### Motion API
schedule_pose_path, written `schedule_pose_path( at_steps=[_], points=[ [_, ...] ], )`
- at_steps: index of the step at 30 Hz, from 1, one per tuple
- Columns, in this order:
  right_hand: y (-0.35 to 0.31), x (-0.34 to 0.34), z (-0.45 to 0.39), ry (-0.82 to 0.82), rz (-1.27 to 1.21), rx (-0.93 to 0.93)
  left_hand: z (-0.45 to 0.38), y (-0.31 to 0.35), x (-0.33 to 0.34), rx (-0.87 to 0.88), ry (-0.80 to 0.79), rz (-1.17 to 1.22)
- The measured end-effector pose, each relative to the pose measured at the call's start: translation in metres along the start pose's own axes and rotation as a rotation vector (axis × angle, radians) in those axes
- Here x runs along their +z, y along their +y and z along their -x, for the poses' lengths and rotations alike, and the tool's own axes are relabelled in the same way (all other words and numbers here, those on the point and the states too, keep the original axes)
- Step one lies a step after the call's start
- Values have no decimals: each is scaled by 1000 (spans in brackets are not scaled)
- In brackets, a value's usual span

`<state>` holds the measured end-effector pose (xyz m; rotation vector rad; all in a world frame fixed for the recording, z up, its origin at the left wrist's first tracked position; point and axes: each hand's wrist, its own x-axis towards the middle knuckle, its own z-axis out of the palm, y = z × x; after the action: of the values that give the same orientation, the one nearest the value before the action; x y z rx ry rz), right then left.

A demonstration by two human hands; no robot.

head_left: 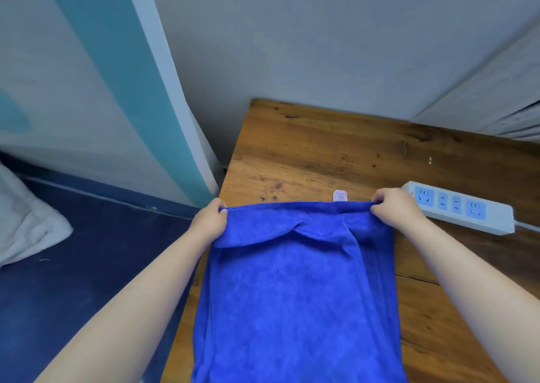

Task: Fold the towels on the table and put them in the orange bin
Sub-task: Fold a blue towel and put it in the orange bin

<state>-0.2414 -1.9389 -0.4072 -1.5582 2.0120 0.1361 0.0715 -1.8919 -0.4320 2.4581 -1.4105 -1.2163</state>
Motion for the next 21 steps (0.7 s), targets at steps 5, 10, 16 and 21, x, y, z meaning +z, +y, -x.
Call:
schedule_pose_path(
  at_steps=[5, 10, 16, 21],
  points=[
    [1, 3, -7, -17, -34, 6, -10, 3, 6, -61, 90, 205],
    [0, 1, 1, 20, -1, 21, 6, 12, 5, 18, 158, 586],
    [-9, 3, 9, 34, 64, -12, 49, 14, 12, 219, -131, 360],
    [-1, 9, 21, 148, 11, 21, 67, 1, 39, 395, -93, -93]
  ],
)
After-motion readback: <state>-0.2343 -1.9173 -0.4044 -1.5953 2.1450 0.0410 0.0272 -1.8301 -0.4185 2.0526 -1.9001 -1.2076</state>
